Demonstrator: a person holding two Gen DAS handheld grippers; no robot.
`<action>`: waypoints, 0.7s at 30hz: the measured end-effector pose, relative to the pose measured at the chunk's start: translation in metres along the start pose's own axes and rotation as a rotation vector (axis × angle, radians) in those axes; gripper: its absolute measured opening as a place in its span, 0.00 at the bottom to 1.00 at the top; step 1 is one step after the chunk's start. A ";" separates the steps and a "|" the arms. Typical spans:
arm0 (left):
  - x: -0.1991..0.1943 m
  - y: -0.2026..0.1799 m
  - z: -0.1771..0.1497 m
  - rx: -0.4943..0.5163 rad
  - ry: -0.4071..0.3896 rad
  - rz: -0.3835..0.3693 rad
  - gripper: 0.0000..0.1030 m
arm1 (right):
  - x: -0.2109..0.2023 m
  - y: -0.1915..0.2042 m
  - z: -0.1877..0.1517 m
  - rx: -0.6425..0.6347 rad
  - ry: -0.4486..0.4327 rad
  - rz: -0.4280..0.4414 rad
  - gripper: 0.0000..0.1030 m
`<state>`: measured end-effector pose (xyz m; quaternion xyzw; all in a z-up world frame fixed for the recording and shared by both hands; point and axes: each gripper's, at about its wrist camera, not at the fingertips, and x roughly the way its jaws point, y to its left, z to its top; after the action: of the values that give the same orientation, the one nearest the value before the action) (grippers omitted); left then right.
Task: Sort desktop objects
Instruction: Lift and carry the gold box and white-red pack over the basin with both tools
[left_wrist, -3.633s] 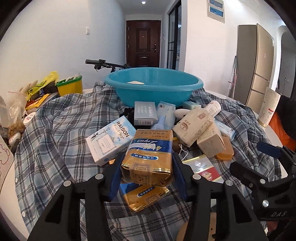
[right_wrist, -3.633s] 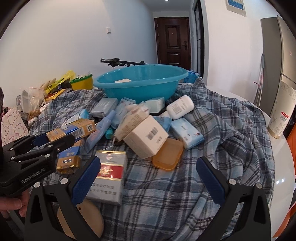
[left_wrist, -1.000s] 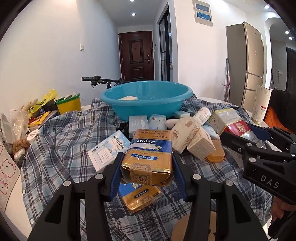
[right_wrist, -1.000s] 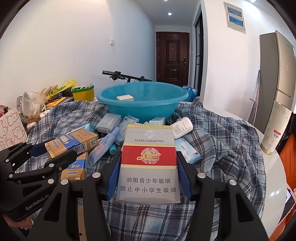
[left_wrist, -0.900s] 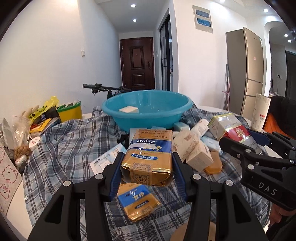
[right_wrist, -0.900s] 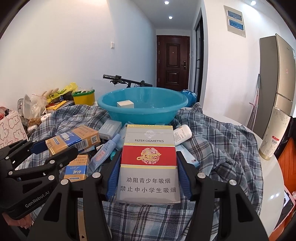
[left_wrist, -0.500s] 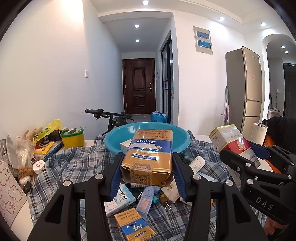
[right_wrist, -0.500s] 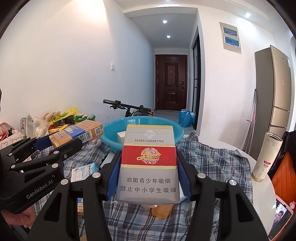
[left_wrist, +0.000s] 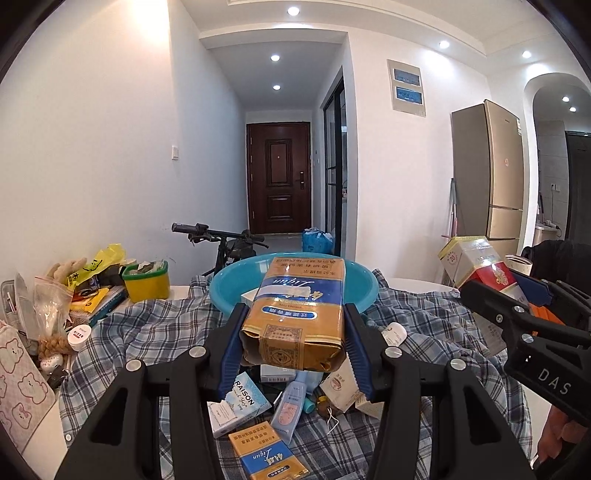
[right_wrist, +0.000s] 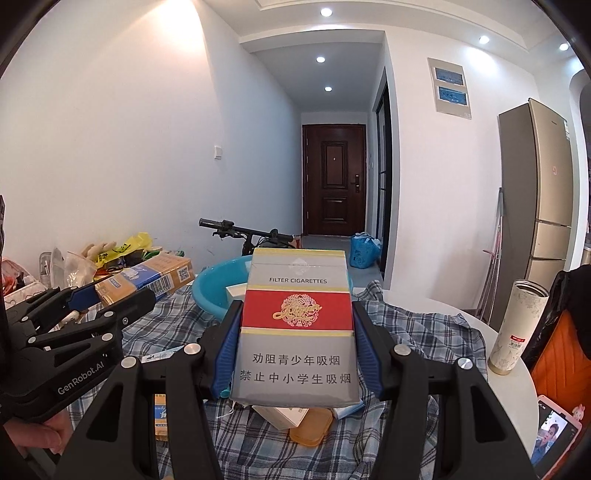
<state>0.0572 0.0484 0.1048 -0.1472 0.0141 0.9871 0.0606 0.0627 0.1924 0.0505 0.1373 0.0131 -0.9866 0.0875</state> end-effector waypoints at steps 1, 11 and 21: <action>-0.001 0.000 0.001 0.000 -0.004 0.000 0.52 | 0.000 0.000 0.000 -0.001 -0.002 0.002 0.53; -0.004 0.002 0.005 -0.012 -0.020 0.003 0.52 | -0.008 -0.002 0.008 0.003 -0.042 0.002 0.53; -0.003 -0.003 0.010 -0.002 -0.034 -0.004 0.52 | -0.008 -0.004 0.013 -0.010 -0.046 0.013 0.53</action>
<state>0.0577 0.0511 0.1153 -0.1304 0.0120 0.9894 0.0628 0.0664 0.1971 0.0651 0.1141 0.0153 -0.9888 0.0949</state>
